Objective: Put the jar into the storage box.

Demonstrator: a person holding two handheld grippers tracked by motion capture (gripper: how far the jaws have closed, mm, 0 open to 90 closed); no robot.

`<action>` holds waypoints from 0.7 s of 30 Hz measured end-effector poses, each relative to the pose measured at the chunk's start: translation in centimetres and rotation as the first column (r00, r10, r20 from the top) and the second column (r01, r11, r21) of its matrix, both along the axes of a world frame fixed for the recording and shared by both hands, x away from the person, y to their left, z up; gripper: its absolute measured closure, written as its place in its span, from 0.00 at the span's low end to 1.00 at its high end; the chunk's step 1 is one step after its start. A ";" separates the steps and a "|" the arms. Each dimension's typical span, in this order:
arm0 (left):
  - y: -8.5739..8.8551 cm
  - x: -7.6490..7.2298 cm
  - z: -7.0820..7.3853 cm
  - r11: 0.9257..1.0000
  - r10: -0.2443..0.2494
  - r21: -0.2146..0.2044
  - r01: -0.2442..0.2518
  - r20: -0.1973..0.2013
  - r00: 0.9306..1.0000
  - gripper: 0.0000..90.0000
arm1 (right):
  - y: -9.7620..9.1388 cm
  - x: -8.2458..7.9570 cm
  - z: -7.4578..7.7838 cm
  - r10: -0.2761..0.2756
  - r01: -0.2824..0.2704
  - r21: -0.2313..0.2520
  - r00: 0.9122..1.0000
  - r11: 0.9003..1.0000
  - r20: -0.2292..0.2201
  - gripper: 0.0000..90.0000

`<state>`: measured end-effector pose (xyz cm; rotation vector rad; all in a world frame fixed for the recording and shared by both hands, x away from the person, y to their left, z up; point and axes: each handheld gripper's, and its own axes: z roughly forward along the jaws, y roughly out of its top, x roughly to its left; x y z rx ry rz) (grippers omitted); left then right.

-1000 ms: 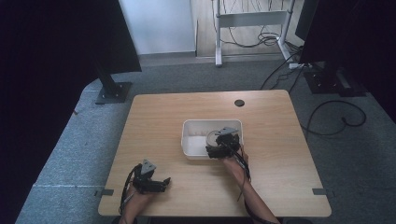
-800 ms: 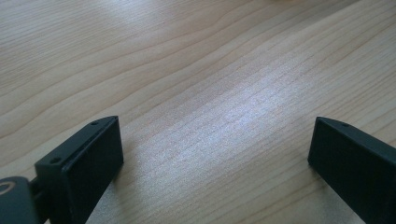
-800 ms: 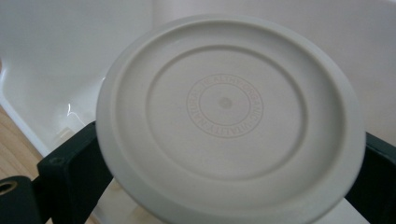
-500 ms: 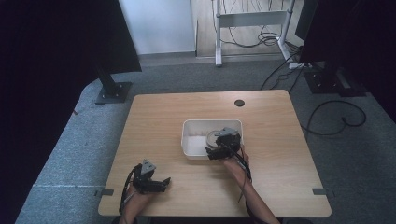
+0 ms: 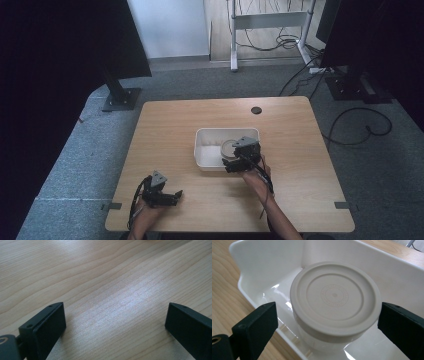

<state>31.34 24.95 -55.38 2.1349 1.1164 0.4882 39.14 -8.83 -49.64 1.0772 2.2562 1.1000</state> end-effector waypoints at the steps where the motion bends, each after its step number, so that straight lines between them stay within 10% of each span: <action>1: 0.0 0.0 0.0 1.000 0.000 0.000 0.000 0.000 1.000 0.03 | -0.1 -0.1 0.0 0.001 -0.001 0.006 1.000 1.000 -0.002 0.03; 21: 0.0 0.0 0.0 1.000 0.001 -0.001 -0.001 0.000 1.000 0.03 | -1.7 -2.4 0.5 0.071 -0.072 0.031 0.996 0.997 0.045 0.04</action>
